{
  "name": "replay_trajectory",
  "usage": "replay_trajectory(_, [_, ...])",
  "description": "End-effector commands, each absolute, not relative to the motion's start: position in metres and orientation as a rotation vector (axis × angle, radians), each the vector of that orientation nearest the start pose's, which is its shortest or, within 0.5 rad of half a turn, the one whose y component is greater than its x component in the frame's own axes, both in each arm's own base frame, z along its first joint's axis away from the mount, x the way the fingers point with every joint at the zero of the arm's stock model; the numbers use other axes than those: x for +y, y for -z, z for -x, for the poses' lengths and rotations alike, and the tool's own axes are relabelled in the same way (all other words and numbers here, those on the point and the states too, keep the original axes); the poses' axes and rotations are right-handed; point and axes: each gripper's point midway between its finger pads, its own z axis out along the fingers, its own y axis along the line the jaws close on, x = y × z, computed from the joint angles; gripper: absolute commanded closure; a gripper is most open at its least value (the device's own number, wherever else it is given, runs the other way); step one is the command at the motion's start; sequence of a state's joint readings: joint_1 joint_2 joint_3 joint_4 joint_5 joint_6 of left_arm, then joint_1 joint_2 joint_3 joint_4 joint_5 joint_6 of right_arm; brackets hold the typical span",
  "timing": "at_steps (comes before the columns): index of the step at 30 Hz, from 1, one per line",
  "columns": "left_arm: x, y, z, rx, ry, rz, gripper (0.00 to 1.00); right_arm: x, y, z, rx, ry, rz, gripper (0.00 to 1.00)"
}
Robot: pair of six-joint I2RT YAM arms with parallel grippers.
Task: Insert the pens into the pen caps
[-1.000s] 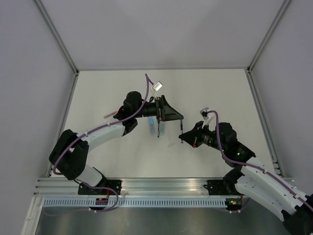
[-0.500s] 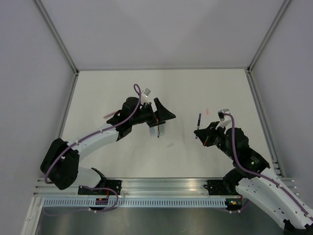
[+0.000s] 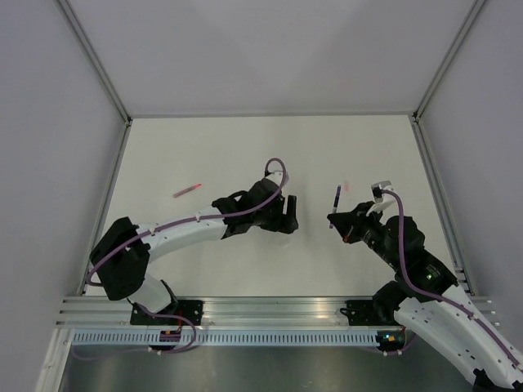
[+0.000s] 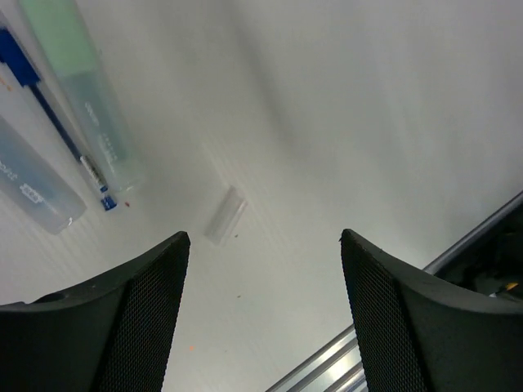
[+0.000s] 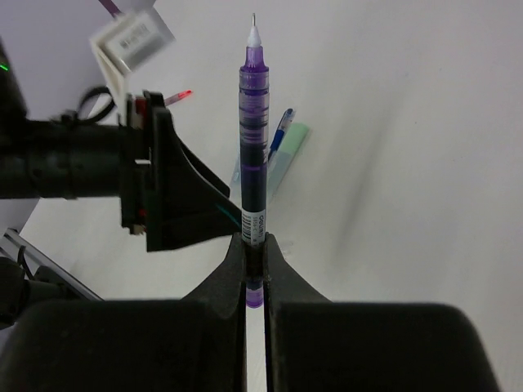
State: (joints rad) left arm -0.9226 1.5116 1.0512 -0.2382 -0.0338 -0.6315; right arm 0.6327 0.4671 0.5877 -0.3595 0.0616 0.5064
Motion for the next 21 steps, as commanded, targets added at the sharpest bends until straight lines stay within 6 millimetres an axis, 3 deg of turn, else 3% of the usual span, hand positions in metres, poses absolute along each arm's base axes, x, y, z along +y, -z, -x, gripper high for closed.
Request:
replay_trajectory(1, [-0.324,-0.093,-0.225,2.438,0.551,-0.512,0.21,0.152,-0.235,-0.199,1.823,-0.731,0.074,1.0])
replay_trajectory(3, [-0.314,-0.086,-0.225,2.434,0.506,-0.512,0.21,0.152,-0.238,-0.198,1.814,-0.73,0.078,1.0])
replay_trajectory(5, [-0.309,-0.092,-0.228,2.403,0.492,-0.505,0.21,0.154,-0.236,-0.198,1.817,-0.741,0.094,1.0])
replay_trajectory(13, [-0.318,-0.096,-0.216,2.396,0.593,-0.582,0.2,0.16,-0.229,-0.202,1.824,-0.744,0.108,1.0])
replay_trajectory(17, [-0.333,-0.103,-0.204,2.35,0.74,-0.64,0.2,0.159,-0.224,-0.202,1.809,-0.75,0.1,1.0])
replay_trajectory(21, [-0.333,-0.095,-0.205,2.373,0.704,-0.691,0.2,0.16,-0.235,-0.207,1.794,-0.744,0.086,1.0])
